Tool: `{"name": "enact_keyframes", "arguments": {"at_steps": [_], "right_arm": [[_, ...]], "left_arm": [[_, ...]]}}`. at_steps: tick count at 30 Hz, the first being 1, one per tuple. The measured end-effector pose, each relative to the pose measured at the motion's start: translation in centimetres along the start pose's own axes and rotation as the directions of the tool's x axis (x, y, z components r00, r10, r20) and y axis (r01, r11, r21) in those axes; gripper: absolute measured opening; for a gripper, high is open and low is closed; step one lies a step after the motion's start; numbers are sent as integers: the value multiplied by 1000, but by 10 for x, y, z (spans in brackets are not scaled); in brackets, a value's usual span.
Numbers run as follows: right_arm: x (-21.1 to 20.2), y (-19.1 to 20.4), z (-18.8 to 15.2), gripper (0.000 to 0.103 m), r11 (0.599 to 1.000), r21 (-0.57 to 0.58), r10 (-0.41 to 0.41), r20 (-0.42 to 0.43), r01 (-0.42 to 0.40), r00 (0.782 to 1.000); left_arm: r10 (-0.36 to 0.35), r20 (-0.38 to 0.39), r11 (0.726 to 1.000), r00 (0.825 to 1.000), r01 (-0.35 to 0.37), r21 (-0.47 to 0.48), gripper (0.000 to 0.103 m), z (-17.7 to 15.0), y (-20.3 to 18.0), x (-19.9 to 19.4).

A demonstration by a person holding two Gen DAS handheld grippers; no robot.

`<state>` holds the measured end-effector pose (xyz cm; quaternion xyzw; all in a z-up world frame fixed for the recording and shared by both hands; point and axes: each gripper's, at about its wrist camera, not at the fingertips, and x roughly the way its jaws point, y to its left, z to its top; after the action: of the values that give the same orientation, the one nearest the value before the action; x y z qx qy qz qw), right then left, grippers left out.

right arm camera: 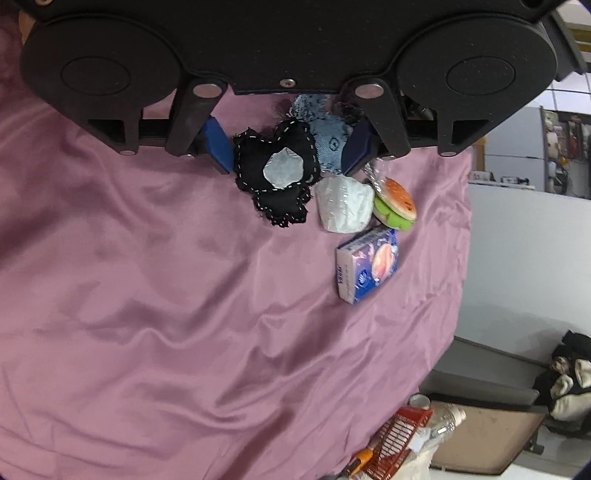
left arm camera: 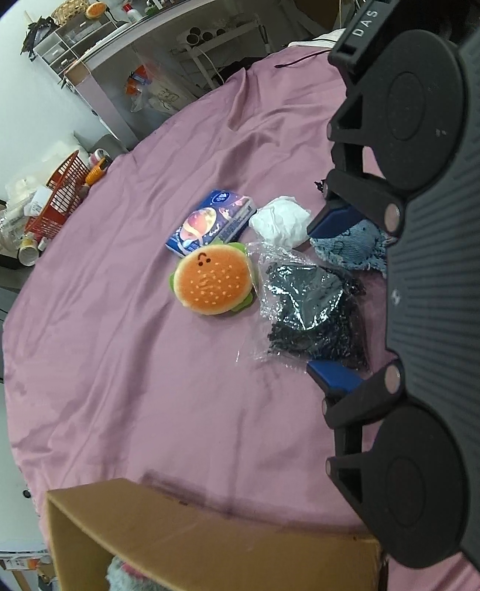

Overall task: Organize soft objects
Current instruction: 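Grasp the black bead bag with the left tool while the right tool grasps the black-and-white plush, then carry the bead bag and black-and-white plush over the box with both tools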

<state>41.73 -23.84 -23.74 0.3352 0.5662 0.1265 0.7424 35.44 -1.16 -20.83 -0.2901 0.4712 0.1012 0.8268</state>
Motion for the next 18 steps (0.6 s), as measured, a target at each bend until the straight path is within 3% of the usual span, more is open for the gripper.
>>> {"name": "enact_keyframes", "arguments": {"at_steps": [2,5,8,18], "right_arm": [[7,0,-1,48,1000,-14,-24,-10,24,1000],[12,-6,-2,38,999,-11,-31,-9,31,999],[6,1,-4,33,998,-46,-39,25,40,999],[-41,4,-14,30,998,-67,-7,189,20,982]], "left_arm": [[3,2,1000,1000,-3,0,54,0,1,2],[-7,-2,1000,1000,7,-4,42,0,2,2],[30,-6,999,1000,-30,30,38,2,-6,-4],[11,73,1000,997,-13,26,38,-2,-26,-80]]}}
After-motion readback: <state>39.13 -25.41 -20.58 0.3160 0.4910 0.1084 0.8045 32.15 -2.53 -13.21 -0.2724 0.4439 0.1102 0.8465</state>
